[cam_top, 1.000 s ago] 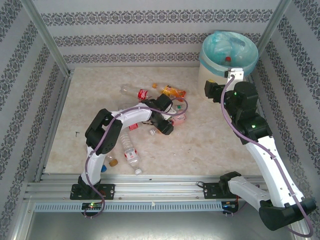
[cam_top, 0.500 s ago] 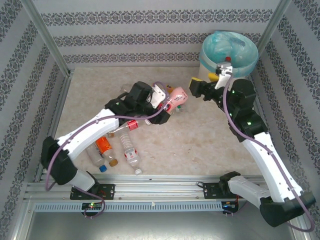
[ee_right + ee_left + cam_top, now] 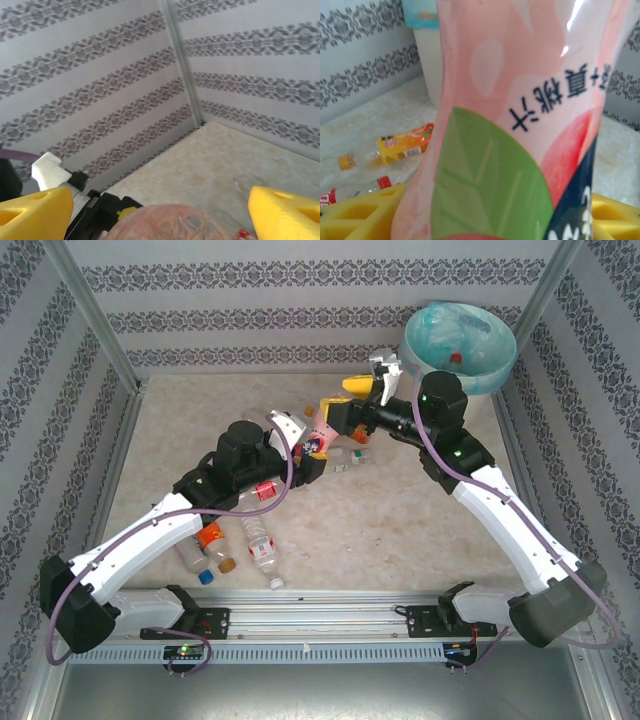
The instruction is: Put the plastic bottles in the bin
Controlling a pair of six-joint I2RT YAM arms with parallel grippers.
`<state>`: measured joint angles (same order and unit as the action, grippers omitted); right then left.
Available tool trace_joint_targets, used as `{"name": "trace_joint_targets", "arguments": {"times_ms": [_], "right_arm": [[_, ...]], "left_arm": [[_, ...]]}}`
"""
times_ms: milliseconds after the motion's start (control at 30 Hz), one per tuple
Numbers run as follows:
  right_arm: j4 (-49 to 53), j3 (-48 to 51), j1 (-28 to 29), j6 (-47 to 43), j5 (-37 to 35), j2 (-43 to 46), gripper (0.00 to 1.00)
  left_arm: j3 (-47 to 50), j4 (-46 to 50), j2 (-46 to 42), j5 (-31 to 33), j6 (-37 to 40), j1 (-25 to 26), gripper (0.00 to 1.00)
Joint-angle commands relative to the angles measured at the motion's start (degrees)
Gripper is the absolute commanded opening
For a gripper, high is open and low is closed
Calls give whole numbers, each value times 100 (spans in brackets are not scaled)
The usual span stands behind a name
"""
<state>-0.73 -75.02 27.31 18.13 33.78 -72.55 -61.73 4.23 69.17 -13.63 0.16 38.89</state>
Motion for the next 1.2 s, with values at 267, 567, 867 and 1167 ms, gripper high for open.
{"name": "trace_joint_targets", "arguments": {"times_ms": [267, 567, 867, 1167], "right_arm": [[-383, -196, 269, 85, 745, -239, 89], [-469, -254, 512, -123, 745, -286, 71], [-74, -311, 495, -447, -253, -60, 57], [1299, -2039, 438, -2347, -3295, -189, 56]], "left_arm": [[625, -1494, -571, 241, -236, -22, 65], [606, -1460, -515, 307, -245, -22, 66], [732, -1530, -609, 829, -334, -22, 92], [783, -1633, -731, 1000, -291, -22, 100]]}}
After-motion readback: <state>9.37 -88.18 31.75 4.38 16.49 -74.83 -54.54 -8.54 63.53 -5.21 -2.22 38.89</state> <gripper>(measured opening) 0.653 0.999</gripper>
